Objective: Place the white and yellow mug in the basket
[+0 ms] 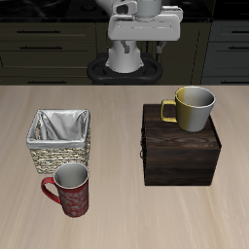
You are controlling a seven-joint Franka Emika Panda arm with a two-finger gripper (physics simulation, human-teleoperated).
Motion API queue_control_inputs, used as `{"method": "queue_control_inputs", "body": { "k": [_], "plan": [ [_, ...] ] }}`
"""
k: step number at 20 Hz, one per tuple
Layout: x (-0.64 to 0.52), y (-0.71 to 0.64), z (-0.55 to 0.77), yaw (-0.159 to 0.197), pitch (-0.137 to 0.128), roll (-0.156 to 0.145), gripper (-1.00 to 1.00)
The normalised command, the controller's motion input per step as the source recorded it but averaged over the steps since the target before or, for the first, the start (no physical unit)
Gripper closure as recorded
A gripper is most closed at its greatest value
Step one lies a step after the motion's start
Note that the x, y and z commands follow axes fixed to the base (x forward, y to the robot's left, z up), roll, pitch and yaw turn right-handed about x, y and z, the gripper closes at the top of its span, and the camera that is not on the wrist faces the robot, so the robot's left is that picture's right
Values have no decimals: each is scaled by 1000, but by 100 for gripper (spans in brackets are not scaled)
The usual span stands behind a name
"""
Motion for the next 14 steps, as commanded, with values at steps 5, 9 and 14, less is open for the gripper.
{"method": "queue_control_inputs", "body": {
  "k": [5, 9, 14],
  "plan": [
    [350, 293, 201, -35, 1, 1, -100],
    [329, 279, 158, -17, 8, -16, -100],
    [264, 229, 175, -13, -9, -19, -100]
  ]
}}
